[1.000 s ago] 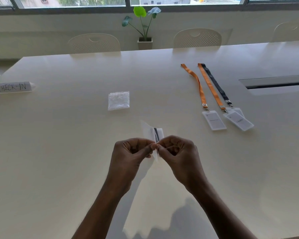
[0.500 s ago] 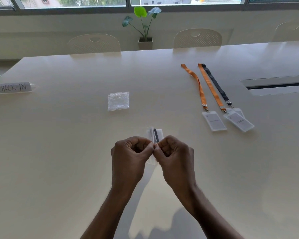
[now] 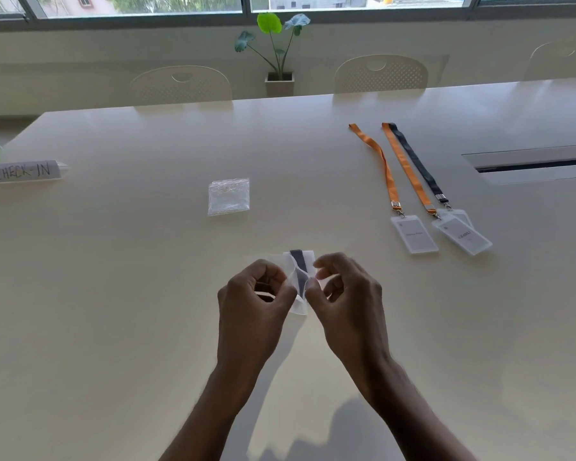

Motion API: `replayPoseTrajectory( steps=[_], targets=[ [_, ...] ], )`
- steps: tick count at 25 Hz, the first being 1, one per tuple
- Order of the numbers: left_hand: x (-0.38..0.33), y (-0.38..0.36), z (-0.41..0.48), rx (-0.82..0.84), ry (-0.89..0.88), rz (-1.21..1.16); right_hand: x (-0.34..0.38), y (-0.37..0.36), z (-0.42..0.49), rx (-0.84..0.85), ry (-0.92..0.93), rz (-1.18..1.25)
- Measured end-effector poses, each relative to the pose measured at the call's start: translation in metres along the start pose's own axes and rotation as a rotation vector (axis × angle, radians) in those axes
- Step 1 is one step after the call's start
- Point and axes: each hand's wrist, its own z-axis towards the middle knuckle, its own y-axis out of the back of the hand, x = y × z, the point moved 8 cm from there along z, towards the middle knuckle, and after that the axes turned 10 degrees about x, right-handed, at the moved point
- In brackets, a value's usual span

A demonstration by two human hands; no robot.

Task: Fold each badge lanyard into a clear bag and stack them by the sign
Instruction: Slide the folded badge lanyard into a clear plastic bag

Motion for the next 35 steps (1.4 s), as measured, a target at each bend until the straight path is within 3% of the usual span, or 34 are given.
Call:
replayPoseTrajectory(
  steps=[6,19,23,27,32,35],
  targets=[
    [-0.010,-0.007,0.001,0.048,-0.097,0.059,0.016,-0.003,0.003,0.026,0.121,-0.177],
    [-0.009,-0.001,-0.001,-0.072,-0.153,0.262,0.003,0.013,0.004,-0.125,0.018,-0.229],
    [-0.014,-0.005,-0.005,-0.085,-0.165,0.268,0.004,0.009,0.003,-0.095,0.022,-0.077],
    [-0.016,-0.011,-0.006,-0.081,-0.169,0.197,0.003,-0.008,0.002,0.071,-0.040,0.184],
    [-0.014,-0.007,-0.004,-0.101,-0.112,0.076,0.005,-0.012,0.003,0.056,-0.045,0.213],
    [-0.009,-0.004,0.001,-0.083,-0.103,0.118,0.005,-0.009,0.006,0.032,-0.049,0.182]
  ],
)
